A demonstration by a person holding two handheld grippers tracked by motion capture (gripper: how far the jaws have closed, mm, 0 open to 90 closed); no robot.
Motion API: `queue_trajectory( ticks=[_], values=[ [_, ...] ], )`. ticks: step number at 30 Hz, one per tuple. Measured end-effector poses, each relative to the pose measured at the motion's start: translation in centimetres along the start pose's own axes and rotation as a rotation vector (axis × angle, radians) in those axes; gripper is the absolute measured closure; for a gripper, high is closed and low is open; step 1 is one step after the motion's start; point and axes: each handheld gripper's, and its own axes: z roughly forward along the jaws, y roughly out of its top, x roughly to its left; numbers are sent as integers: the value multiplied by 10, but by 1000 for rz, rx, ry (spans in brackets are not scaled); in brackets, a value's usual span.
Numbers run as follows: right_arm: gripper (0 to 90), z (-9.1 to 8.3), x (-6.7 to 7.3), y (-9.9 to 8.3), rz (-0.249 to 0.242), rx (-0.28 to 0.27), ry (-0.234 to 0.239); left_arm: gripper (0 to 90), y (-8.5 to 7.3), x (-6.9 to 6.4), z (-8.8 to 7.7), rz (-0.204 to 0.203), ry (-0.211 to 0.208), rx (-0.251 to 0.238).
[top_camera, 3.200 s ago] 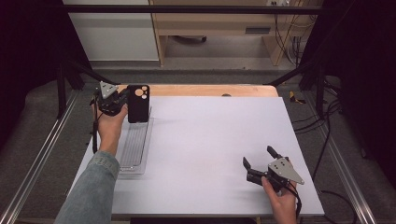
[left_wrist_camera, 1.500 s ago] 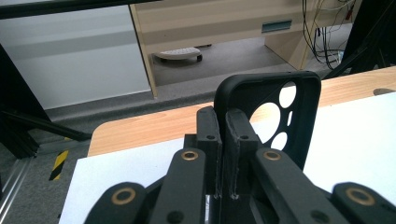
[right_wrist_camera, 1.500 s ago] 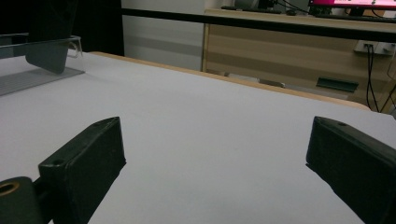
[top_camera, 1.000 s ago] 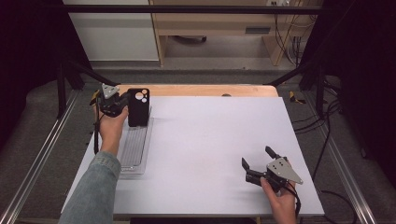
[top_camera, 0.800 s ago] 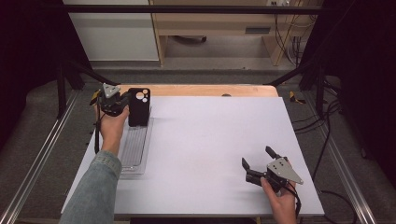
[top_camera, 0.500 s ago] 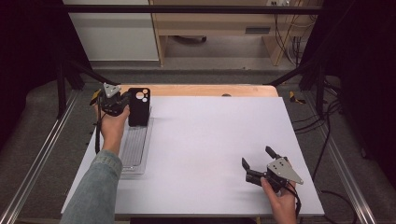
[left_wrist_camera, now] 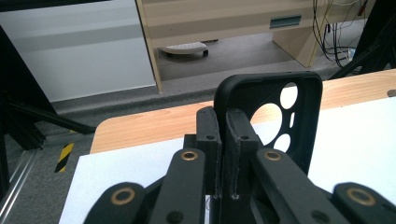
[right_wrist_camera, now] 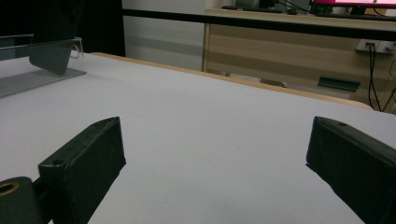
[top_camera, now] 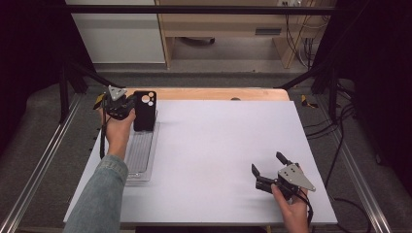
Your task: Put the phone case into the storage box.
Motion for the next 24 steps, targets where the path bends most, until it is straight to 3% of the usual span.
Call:
queue_trajectory(
  ticks=[11,14,17,21,24],
  values=[
    [45,0,0,0,0,1,0,832,0,1,1,-12,5,-1],
    [45,0,0,0,1,0,0,711,0,1,1,-17,9,-10],
    [45,0,-1,0,2,-1,-3,554,2,2,-2,-19,42,-21],
    [46,0,-2,1,8,-4,-6,486,5,2,-10,-28,34,-26],
    [45,-1,-2,1,8,-5,-5,436,6,-1,-13,-26,22,-1]
  ],
)
